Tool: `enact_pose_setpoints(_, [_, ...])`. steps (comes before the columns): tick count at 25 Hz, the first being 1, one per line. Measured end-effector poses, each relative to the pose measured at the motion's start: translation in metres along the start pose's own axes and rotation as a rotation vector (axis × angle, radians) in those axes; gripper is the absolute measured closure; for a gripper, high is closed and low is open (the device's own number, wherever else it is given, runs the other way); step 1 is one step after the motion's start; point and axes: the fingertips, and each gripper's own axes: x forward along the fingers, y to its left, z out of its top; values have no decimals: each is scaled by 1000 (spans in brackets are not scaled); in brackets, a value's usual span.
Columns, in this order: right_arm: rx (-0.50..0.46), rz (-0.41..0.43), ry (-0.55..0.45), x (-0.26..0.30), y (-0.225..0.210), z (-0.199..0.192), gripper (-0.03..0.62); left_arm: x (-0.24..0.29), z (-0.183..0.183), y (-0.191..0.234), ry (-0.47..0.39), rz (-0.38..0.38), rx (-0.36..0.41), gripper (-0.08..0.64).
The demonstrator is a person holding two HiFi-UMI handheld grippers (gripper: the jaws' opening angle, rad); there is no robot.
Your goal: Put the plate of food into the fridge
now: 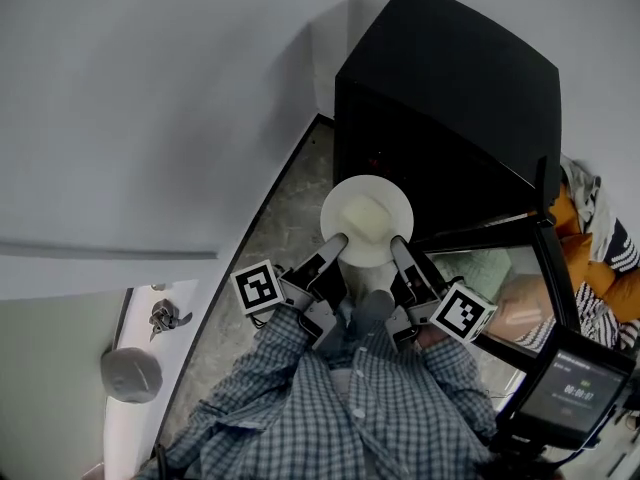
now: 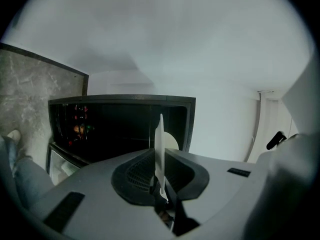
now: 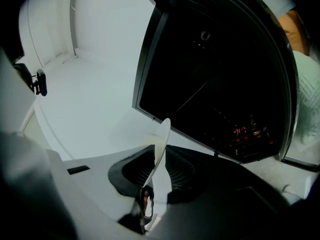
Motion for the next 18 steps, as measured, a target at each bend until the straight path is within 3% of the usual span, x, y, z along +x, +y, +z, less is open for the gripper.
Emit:
enact_pose_setpoints(5, [-34,-6,-54,7,1,21,520,23,9,-7,43,-38,17,517])
enact_pose_setpoints(18, [-40,-18,-72,11,-2,26,520,30,11,-3,45,-35,2,516])
